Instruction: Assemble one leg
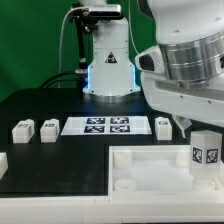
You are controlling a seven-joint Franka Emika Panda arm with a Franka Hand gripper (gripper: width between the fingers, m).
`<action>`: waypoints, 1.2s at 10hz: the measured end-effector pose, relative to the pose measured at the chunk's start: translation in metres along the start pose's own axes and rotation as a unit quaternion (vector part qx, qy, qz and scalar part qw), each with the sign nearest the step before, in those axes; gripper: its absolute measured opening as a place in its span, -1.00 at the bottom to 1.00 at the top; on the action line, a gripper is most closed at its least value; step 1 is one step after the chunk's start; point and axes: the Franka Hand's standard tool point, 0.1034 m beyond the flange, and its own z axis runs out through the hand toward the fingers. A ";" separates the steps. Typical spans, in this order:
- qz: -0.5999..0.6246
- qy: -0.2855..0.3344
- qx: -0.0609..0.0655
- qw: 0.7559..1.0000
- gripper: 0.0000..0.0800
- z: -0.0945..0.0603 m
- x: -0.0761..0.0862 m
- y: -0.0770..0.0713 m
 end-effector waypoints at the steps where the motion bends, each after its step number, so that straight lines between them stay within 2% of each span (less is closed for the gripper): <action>1: -0.083 0.003 -0.002 0.997 0.62 -0.001 0.002 0.001; 2: -0.162 0.012 -0.006 0.987 0.62 -0.002 0.002 0.000; 3: -0.212 0.020 -0.003 0.977 0.62 -0.004 0.003 -0.001; 5: -0.298 0.019 -0.005 0.954 0.62 -0.003 0.004 0.000; 7: -0.421 0.034 -0.005 0.906 0.62 -0.005 0.009 -0.004; 9: -0.542 0.059 -0.006 0.838 0.62 -0.006 0.019 -0.005; 10: -0.534 0.060 -0.005 0.843 0.62 -0.006 0.019 -0.005; 11: -0.522 0.060 -0.004 0.851 0.37 -0.006 0.019 -0.005; 12: -0.524 0.060 -0.004 0.850 0.03 -0.006 0.019 -0.005</action>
Offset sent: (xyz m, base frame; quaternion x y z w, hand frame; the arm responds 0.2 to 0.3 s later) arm 0.0000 0.0000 0.0000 0.0000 0.0000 -0.2667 0.9638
